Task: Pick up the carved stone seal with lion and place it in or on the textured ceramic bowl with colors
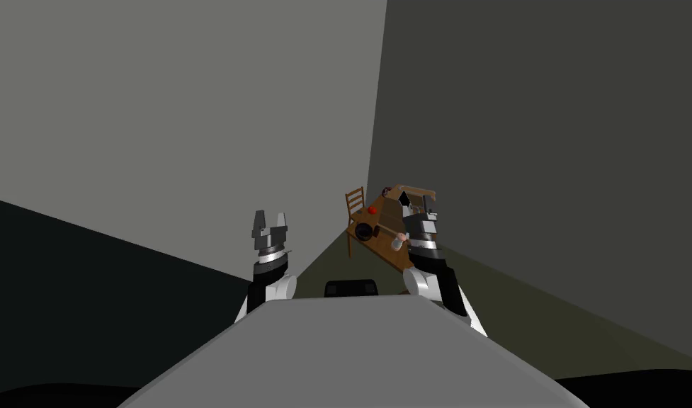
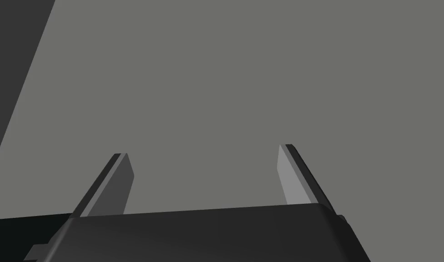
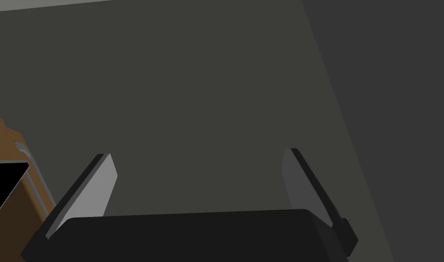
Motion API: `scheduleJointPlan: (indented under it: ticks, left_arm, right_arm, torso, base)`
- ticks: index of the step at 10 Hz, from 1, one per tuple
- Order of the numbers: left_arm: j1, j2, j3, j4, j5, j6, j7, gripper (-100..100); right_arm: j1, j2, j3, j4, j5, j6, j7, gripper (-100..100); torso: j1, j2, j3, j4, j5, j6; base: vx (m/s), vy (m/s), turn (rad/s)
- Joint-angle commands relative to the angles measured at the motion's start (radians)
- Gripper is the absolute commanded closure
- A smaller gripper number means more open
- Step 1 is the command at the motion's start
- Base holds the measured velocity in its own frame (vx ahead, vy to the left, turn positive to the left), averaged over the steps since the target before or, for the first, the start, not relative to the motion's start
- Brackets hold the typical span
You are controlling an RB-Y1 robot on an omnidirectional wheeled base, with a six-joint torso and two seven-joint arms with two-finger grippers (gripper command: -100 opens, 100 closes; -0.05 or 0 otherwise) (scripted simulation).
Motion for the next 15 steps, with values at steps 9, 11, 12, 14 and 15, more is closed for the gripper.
scheduleJointPlan:
  ticks: [9, 11, 12, 14, 15]
  left_arm:
    - [0.000, 0.000, 0.000, 0.000, 0.000, 0.000, 0.000, 0]
    - [0.000, 0.000, 0.000, 0.000, 0.000, 0.000, 0.000, 0]
    - [0.000, 0.000, 0.000, 0.000, 0.000, 0.000, 0.000, 0]
    - [0.000, 0.000, 0.000, 0.000, 0.000, 0.000, 0.000, 0]
    - [0.000, 0.000, 0.000, 0.000, 0.000, 0.000, 0.000, 0]
  right_arm:
    - [0.118, -0.178, 0.001, 0.136, 0.160, -0.014, 0.021, -100]
    - [0.154, -0.222, 0.001, 0.179, 0.208, -0.012, 0.033, -100]
    - [0.173, -0.245, 0.000, 0.202, 0.234, -0.010, 0.040, -100]
    - [0.193, -0.268, 0.000, 0.226, 0.260, -0.008, 0.047, -100]
    - [0.212, -0.292, 0.000, 0.250, 0.287, -0.005, 0.055, -100]
  torso:
    - [-0.002, -0.001, -0.001, 0.000, 0.000, 0.000]
    - [-0.001, -0.002, -0.001, 0.000, 0.000, 0.000]
    - [-0.001, -0.002, -0.001, -0.001, 0.000, 0.000]
    - [-0.001, -0.003, -0.002, -0.001, 0.000, 0.000]
    - [-0.001, -0.003, -0.002, -0.001, 0.000, 0.000]
  base:
    - [0.016, -0.017, 0.132]
    - [0.029, -0.010, 0.201]
    - [0.043, -0.007, 0.284]
    - [0.038, -0.011, 0.145]
    - [0.034, -0.002, 0.159]
